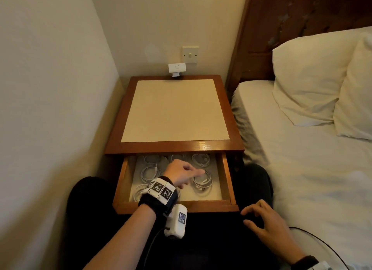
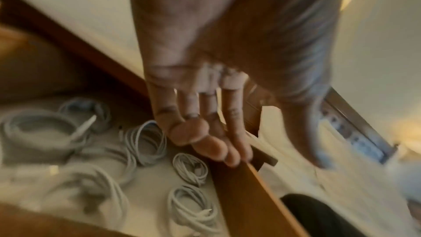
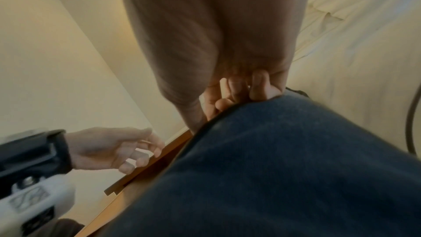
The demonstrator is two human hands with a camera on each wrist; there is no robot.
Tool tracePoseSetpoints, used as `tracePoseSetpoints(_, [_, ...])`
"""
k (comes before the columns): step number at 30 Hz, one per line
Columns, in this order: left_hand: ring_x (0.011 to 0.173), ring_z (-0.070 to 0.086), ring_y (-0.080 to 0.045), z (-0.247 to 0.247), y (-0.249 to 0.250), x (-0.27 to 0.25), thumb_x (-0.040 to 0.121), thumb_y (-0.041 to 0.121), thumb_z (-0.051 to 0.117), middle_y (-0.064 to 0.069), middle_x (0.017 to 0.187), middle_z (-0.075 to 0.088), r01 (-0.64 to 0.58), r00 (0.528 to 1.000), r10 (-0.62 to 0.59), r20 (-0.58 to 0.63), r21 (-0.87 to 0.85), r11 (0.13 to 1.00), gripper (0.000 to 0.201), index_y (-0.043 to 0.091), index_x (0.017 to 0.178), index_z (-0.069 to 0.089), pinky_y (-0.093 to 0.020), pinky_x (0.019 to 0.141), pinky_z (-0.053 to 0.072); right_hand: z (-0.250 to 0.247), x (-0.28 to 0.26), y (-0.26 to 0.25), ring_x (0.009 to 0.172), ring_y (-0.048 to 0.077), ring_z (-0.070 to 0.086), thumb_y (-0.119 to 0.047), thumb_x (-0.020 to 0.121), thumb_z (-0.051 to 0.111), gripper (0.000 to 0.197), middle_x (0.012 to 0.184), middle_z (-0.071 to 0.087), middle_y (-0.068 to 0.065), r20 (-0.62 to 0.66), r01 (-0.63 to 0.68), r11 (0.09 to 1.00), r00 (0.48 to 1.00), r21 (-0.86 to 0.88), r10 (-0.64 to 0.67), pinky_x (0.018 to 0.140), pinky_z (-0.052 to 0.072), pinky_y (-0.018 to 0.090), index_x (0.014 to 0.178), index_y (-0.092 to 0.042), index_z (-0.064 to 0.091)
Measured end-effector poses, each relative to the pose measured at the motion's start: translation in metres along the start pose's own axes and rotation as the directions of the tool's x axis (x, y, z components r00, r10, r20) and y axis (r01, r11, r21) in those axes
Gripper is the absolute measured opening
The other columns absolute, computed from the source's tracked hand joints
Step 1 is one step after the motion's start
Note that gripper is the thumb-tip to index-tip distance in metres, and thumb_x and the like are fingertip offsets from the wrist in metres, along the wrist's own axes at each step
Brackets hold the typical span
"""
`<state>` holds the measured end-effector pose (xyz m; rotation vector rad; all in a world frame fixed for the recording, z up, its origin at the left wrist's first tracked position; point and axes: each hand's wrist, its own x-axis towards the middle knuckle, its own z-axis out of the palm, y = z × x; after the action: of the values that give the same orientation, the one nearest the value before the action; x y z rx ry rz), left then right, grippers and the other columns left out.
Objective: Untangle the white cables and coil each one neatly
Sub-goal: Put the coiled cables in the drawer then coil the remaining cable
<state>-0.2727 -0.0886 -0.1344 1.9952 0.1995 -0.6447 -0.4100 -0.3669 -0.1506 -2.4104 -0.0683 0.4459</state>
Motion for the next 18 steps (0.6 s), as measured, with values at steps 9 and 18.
tracePoseSetpoints(9, [0.093, 0.062, -0.016, 0.017, -0.016, -0.039, 0.061, 0.037, 0.09, 0.009, 0.1, 0.066, -0.263, 0.963, 0.129, 0.237, 0.717, 0.645, 0.042, 0.029, 0.095, 0.066, -0.028, 0.07, 0.047, 0.006, 0.0, 0.014, 0.093, 0.006, 0.051, -0.023, 0.081, 0.076, 0.044, 0.1, 0.046, -0.02, -0.098, 0.093, 0.996, 0.991, 0.008, -0.092, 0.073, 0.042, 0.018, 0.102, -0.055, 0.053])
tracePoseSetpoints(18, [0.094, 0.063, -0.019, 0.017, -0.01, -0.037, 0.063, 0.044, 0.087, 0.005, 0.1, 0.069, -0.337, 0.941, 0.211, 0.264, 0.776, 0.533, 0.041, 0.029, 0.099, 0.072, -0.034, 0.08, 0.051, 0.004, -0.002, 0.015, 0.093, 0.007, 0.051, -0.019, 0.083, 0.074, 0.043, 0.101, 0.049, -0.017, -0.084, 0.111, 0.991, 0.991, 0.073, -0.105, 0.073, 0.043, 0.016, 0.102, -0.053, 0.056])
